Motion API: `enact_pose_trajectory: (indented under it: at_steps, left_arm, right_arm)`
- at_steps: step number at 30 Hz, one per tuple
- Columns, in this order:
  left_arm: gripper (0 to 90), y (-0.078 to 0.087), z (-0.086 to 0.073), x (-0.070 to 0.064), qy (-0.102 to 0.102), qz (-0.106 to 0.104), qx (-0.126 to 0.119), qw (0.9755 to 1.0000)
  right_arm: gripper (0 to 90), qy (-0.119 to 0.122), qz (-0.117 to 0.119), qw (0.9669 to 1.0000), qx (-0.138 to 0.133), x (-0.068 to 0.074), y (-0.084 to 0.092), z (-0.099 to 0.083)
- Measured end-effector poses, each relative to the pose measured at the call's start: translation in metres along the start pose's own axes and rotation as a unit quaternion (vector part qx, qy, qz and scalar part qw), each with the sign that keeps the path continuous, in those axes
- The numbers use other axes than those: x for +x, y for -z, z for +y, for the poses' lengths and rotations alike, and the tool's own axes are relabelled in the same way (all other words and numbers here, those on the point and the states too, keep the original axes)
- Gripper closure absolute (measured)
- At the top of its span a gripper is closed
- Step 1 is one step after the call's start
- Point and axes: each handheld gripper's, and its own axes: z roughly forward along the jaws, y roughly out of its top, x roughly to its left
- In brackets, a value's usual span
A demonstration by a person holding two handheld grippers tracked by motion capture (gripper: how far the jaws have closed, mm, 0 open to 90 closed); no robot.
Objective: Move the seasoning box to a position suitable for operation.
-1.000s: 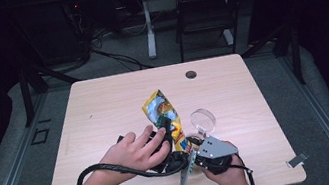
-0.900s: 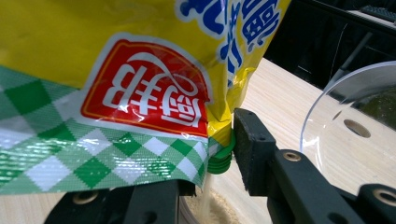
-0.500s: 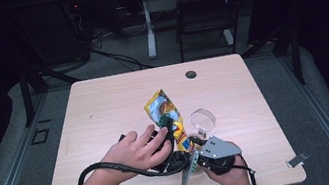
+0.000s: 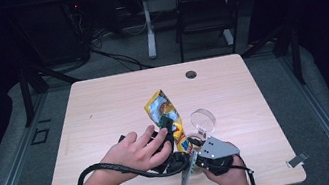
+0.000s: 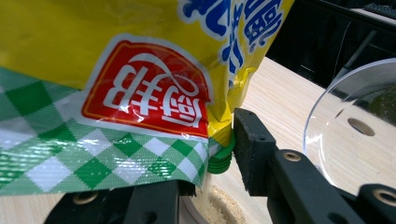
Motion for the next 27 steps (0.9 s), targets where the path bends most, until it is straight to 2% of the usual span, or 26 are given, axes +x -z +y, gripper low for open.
enact_pose_trajectory:
  at_steps: [1,8,17,18,19,23,25,27]
  left_arm:
    - [86.8,0.0006,0.0001,0.0006,-0.007,-0.002,0.006,1.0000]
    - [86.9,0.0011,-0.0004,0.0008,-0.008,-0.007,0.013,0.9999]
    - [86.9,0.0000,0.0008,0.0007,-0.004,-0.003,0.009,0.9999]
    - [86.9,-0.0005,0.0009,0.0003,0.001,-0.002,0.005,1.0000]
    - [86.9,0.0000,0.0014,0.0014,0.000,-0.008,0.008,0.9999]
    - [86.8,-0.0008,0.0027,0.0024,-0.001,-0.001,0.003,1.0000]
    - [86.8,-0.0006,0.0035,0.0034,0.001,-0.006,0.006,1.0000]
    - [86.6,-0.0007,0.0040,0.0041,-0.005,-0.003,0.008,0.9999]
  right_arm:
    - [71.3,0.000,0.001,1.0000,0.000,0.0001,-0.0004,0.0001]
    - [71.3,0.000,0.001,1.0000,0.000,-0.0001,-0.0025,0.0007]
    - [71.3,0.000,-0.001,1.0000,0.000,-0.0017,-0.0036,0.0008]
    - [71.3,0.000,0.000,1.0000,0.000,-0.0018,-0.0037,0.0008]
    - [71.3,-0.001,-0.001,1.0000,-0.001,-0.0019,-0.0037,0.0008]
    - [71.3,-0.002,-0.001,1.0000,-0.001,-0.0019,-0.0032,0.0007]
    - [71.3,-0.003,-0.002,1.0000,0.000,-0.0026,-0.0024,0.0005]
    - [71.3,-0.004,-0.002,1.0000,-0.001,-0.0029,-0.0022,0.0004]
